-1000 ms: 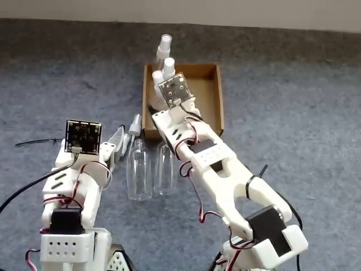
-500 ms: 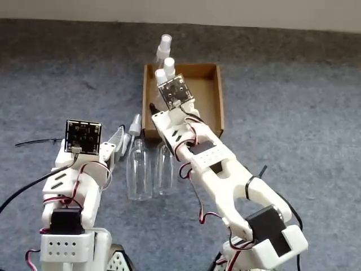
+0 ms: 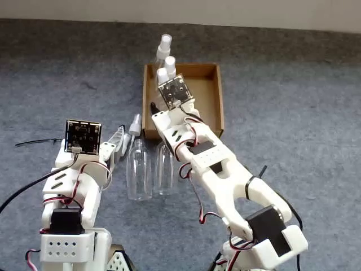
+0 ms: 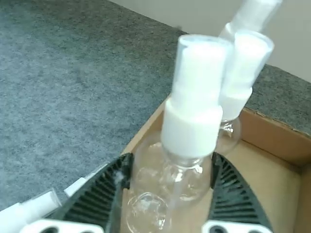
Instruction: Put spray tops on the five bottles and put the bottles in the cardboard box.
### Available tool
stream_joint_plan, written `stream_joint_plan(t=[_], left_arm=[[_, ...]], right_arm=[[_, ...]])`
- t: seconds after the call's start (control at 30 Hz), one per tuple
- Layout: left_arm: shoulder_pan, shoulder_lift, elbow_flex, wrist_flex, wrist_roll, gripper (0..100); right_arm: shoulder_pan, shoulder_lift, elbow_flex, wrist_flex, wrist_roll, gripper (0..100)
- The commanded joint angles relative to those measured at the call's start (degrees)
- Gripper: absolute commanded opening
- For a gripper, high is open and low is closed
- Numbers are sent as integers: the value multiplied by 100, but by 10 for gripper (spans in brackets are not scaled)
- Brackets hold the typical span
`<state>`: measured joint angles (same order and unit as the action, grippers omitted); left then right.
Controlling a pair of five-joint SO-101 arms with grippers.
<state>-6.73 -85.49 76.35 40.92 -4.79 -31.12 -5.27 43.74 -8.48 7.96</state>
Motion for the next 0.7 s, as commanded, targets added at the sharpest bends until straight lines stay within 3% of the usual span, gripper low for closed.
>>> stream_joint_plan(t=[0.0, 0.3, 0.67], left_arm=[[-13, -22, -48, -123, 62, 234], [-13, -22, -48, -123, 62, 234], [-13, -22, -48, -123, 62, 234]], right_arm=[[-57, -110, -22, -84, 44, 208], [-57, -224, -31, 207, 44, 245], [-40, -1569, 224, 787, 18, 245]])
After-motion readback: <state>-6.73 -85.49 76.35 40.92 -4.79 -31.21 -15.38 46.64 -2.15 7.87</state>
